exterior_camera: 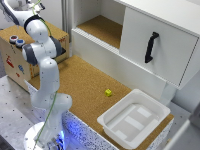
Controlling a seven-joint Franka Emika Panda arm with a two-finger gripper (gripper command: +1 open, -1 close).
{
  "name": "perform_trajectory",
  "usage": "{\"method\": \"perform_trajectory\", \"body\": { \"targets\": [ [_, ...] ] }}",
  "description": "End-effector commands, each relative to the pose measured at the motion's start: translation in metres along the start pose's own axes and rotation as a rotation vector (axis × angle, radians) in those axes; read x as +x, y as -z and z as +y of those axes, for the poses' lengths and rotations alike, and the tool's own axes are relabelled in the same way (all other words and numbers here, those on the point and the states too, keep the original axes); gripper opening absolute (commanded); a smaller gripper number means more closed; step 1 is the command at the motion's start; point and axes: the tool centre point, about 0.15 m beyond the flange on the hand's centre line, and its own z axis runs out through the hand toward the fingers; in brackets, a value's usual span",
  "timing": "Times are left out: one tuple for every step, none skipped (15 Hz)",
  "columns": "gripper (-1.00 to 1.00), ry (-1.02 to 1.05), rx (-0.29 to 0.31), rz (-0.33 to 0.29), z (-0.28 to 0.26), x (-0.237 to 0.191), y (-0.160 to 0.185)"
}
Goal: Move the red light switch to turn off the red light
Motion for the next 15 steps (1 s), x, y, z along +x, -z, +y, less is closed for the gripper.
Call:
{"method": "perform_trajectory", "body": {
  "targets": [
    [1.0,-0.065,0.0,0.312,0.033,-0.14,-0.047],
    [1.0,-0.086,0.003,0.318,0.038,-0.158,-0.052],
    [1.0,-0.112,0.011,0.331,0.042,-0.174,-0.057],
    [1.0,-0.139,0.02,0.34,0.047,-0.193,-0.064],
    [1.0,-0.162,0.024,0.347,0.052,-0.211,-0.072],
    [1.0,-0.2,0.03,0.355,0.057,-0.231,-0.081],
    [1.0,-0.234,0.035,0.351,0.061,-0.25,-0.091],
    [1.0,-0.274,0.039,0.34,0.065,-0.271,-0.099],
    [1.0,-0.314,0.046,0.328,0.07,-0.287,-0.106],
    [1.0,-0.357,0.051,0.324,0.074,-0.303,-0.114],
    [1.0,-0.389,0.055,0.314,0.079,-0.314,-0.121],
    [1.0,-0.426,0.055,0.296,0.087,-0.328,-0.129],
    [1.0,-0.49,0.071,0.275,0.098,-0.347,-0.141],
    [1.0,-0.559,0.071,0.247,0.109,-0.371,-0.153],
    [1.0,-0.646,0.089,0.256,0.118,-0.395,-0.164]
  ]
}}
